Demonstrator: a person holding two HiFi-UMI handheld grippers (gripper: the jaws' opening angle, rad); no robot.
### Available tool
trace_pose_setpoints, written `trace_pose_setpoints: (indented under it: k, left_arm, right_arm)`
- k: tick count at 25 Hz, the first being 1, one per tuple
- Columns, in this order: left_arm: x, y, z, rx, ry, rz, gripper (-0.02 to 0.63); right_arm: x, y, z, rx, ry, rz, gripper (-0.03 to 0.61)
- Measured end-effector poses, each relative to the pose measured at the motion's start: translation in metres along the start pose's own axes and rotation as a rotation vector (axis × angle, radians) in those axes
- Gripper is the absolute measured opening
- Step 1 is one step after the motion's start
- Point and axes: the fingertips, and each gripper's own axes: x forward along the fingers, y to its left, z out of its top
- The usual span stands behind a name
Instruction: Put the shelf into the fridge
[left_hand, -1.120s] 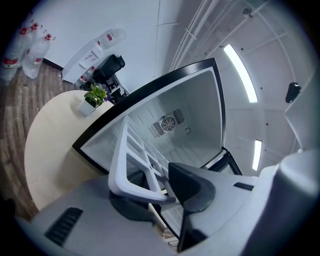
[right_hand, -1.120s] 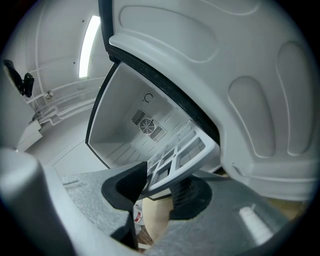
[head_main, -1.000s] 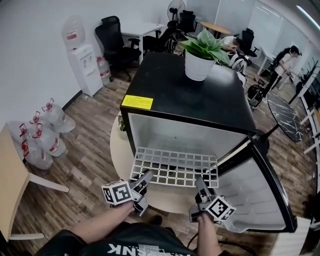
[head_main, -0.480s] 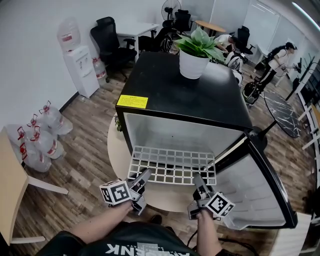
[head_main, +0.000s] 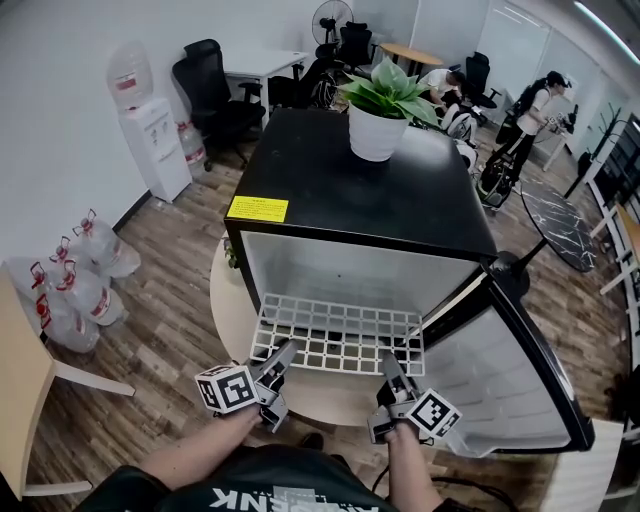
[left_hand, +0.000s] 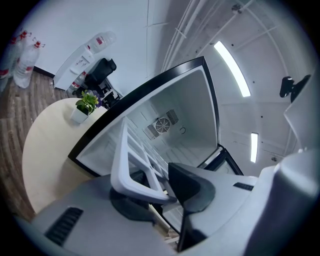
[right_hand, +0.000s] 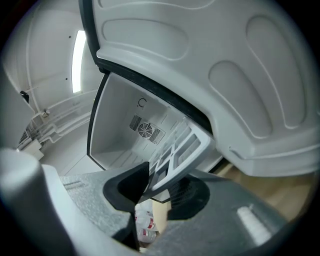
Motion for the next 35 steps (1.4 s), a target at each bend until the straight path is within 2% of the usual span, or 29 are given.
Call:
trace_pose_setpoints:
  k: [13,15,18,21,23,26,29,31,33,35]
  left_arm:
    - [0.007,0.002,-0.001,-0.010,0.011,-0.018,0.087]
    - [0.006,0.004,-0.001,-0.025,0.007,-0.007,0.083]
    - [0.008,0.003,-0.006,-0.091,0.008,-0.017,0.075]
    - [0.009,0.003,-0.009,-0.133,0.009,-0.030,0.067]
    - [0.008,0.005,-0.011,-0.144,0.007,-0.029,0.067]
    - [0.009,0.008,-0.012,-0.155,0.000,-0.029,0.064]
    - [0.010,0.007,-0.011,-0.148,-0.005,-0.035,0.063]
    - [0.010,0.006,-0.012,-0.145,-0.007,-0.037,0.063]
    - [0.009,0.006,-0.013,-0.148,-0.010,-0.039,0.063]
    - [0.008,0.007,-0.014,-0.142,-0.014,-0.043,0.063]
  right_arm:
    - [0.008,-0.004,0.005,-0.007,-0.023,0.010,0.109]
    - [0.011,-0.004,0.006,-0.015,-0.024,0.006,0.109]
    - [0.011,-0.005,0.007,-0.019,-0.023,0.005,0.109]
    - [0.012,-0.005,0.002,0.029,-0.027,0.036,0.109]
    - [0.012,-0.006,0.001,0.027,-0.023,0.031,0.109]
    - [0.020,0.013,-0.004,0.189,-0.050,0.155,0.107]
    - [0.015,-0.004,-0.002,0.087,-0.023,0.062,0.106]
    - [0.015,-0.004,-0.002,0.100,-0.020,0.068,0.104]
    - [0.013,-0.010,0.002,0.037,-0.015,0.038,0.101]
    - [0.012,-0.009,0.001,0.057,-0.018,0.052,0.101]
